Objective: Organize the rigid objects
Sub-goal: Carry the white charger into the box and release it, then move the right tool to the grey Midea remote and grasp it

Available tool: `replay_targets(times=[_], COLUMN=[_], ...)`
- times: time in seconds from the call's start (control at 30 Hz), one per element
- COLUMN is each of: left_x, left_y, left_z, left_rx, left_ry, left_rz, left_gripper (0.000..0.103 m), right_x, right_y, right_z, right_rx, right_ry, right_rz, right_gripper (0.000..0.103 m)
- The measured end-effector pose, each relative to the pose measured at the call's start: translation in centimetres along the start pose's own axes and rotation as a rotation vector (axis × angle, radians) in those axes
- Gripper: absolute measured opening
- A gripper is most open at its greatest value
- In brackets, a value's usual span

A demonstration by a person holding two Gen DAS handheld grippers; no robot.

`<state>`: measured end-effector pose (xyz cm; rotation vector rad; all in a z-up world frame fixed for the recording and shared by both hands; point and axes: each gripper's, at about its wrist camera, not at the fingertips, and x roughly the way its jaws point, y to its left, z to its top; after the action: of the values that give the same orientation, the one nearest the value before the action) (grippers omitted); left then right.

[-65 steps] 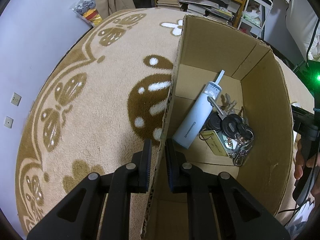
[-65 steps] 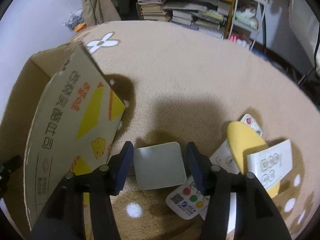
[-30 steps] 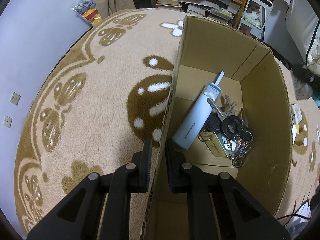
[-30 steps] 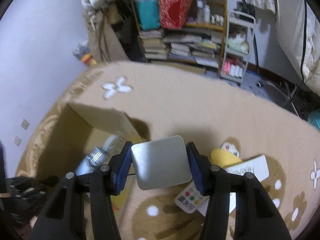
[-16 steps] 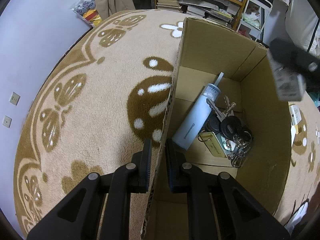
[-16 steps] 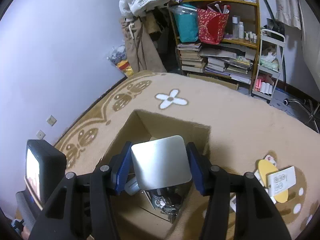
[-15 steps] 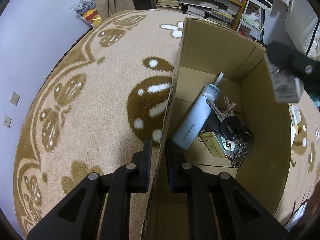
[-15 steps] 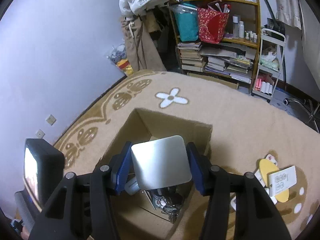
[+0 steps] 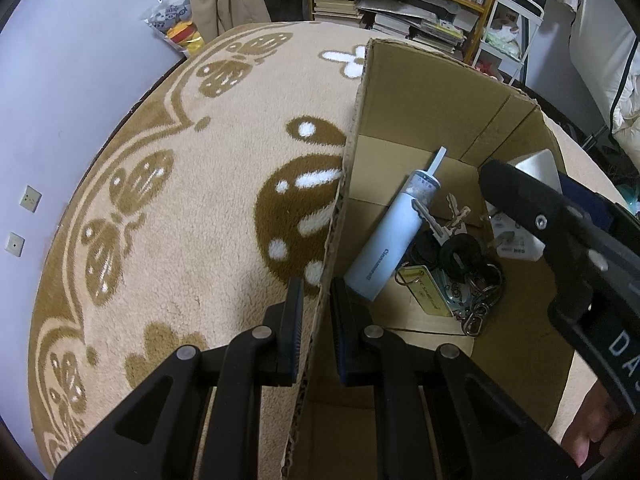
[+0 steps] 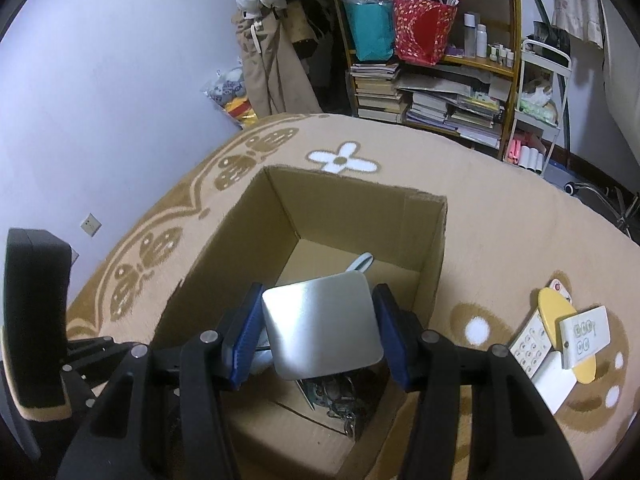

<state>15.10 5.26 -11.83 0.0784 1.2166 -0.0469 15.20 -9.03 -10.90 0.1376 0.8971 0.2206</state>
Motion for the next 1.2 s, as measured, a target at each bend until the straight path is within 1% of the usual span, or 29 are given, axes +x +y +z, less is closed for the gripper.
replay_targets(times=[0.4, 0.63, 0.67, 0.73, 0.8, 0.87, 0.93, 1.0, 1.1, 1.2], left_x=[-0.1, -0.2, -0.2, -0.2, -0.3, -0.3, -0.3, -0.3, -0.2, -0.2], left_y=[0.0, 0.0, 0.0, 0.0, 0.0, 0.1, 0.0, 0.1, 0.1, 0.2], left_z=[-0.1, -0.1, -0.1, -0.1, -0.1, -0.1, -0.1, -0.1, -0.2, -0.2], left_rx=[0.002, 0.002, 0.002, 0.002, 0.000, 0.001, 0.005, 0.005, 0.001, 0.000], left_ry=[0.000, 0.001, 0.000, 0.001, 0.001, -0.001, -0.002, -0.002, -0.001, -0.001], left_rz=[0.001, -0.001, -0.003, -0.005, -0.005, -0.003, 0.002, 0.003, -0.004, -0.004], left_gripper=[0.012, 0.012, 0.012, 0.012, 0.012, 0.012, 0.012, 0.012, 0.012, 0.012], right_x=[-0.1, -2.2, -2.6, -3.4, -4.2, -4.9, -5.1, -5.2, -5.3, -4.9], right_y=[-0.3, -0.7, -0.9, -1.4, -2.2, -3.5, -4.8, -6.6, -9.2, -12.2], right_z=[-0.6, 0.3, 0.5, 0.9, 1.3, 1.8, 2.2, 2.6, 2.7, 2.4], right_rx=[-0.008, 0.030, 0.036, 0.053, 0.069, 0.088, 0.111, 0.151, 0.208, 0.269], right_ry=[0.005, -0.041, -0.051, -0.073, -0.103, -0.123, -0.116, -0.111, -0.120, -0.111], right_rz=[-0.004, 0.022, 0.022, 0.001, -0.026, -0.051, -0.082, -0.133, -0.189, -0.244], right_gripper=[0.058, 0.059, 0.061, 0.078, 0.083, 0.085, 0.094, 0.097, 0.098, 0.098])
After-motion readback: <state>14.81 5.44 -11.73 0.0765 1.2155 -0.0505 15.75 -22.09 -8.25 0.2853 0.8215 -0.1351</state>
